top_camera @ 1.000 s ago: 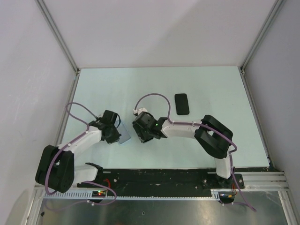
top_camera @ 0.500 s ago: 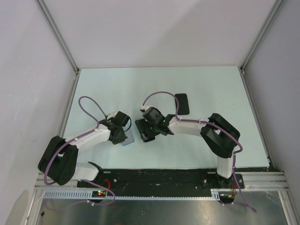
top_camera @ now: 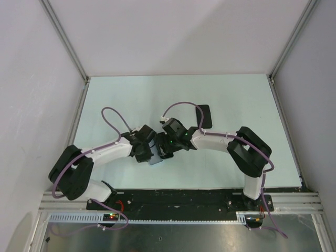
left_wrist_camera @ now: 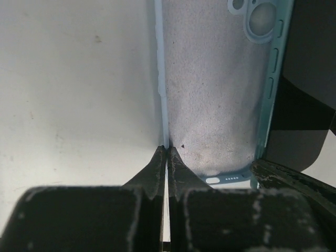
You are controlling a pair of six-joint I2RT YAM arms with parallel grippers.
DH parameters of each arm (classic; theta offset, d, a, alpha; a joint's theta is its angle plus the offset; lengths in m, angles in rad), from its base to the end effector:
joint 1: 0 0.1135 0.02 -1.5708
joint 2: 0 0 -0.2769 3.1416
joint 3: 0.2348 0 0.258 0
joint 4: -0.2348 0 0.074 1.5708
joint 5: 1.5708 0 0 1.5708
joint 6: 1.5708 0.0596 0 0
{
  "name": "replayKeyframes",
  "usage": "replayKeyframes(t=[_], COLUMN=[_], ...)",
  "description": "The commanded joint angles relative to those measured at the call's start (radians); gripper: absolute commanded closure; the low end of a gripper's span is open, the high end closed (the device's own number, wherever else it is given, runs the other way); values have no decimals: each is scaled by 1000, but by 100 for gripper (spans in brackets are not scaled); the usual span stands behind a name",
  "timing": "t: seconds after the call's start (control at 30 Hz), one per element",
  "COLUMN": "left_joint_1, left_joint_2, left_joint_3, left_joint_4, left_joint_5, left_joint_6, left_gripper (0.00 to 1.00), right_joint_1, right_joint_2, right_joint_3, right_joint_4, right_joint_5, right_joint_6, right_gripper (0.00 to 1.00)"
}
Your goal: Put the phone into the phone case
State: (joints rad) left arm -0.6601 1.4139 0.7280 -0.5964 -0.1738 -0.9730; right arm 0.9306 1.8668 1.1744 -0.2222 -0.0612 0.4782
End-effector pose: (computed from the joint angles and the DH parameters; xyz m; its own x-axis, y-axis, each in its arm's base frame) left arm 0.2012 -0.1431 0.1473 -0.8933 -0.3372 -0.2972 -0.3079 0.9408 -0.1419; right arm 0.2442 0.3339 0.1586 -0.7988 -0.3035 -0.5194 -0.5127 0.7952 0.3238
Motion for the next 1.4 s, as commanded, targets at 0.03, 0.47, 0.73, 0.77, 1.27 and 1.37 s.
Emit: replayKeyframes(t=[0.03,0.47,0.73,0.77,1.27,1.37], left_joint_1=[-27,-61,-69,-70,77,123], left_joint_2=[13,40,12,4,-196,-225], left_joint_3=[62,121,117,113,-41,-60], left_joint_4=[20,25,32,32,32,35], left_joint_5=[26,31,10,6,-39,-34], left_joint_6=[-43,-82,-75,-74,-16,10], left_gripper=[100,97,79,76,56,56], right_joint_1=[-7,17,42,44,105,133], right_joint_2=[-63,-64,-54,-54,-29,-7], right_joint_3=[-1,3,14,15,95,140], right_joint_4=[12,10,-4,-4,-81,-109], right_joint_5=[-19,45,109,114,262,322], right_joint_6=[27,50,56,57,43,37], right_gripper=[54,53,52,53,52,52])
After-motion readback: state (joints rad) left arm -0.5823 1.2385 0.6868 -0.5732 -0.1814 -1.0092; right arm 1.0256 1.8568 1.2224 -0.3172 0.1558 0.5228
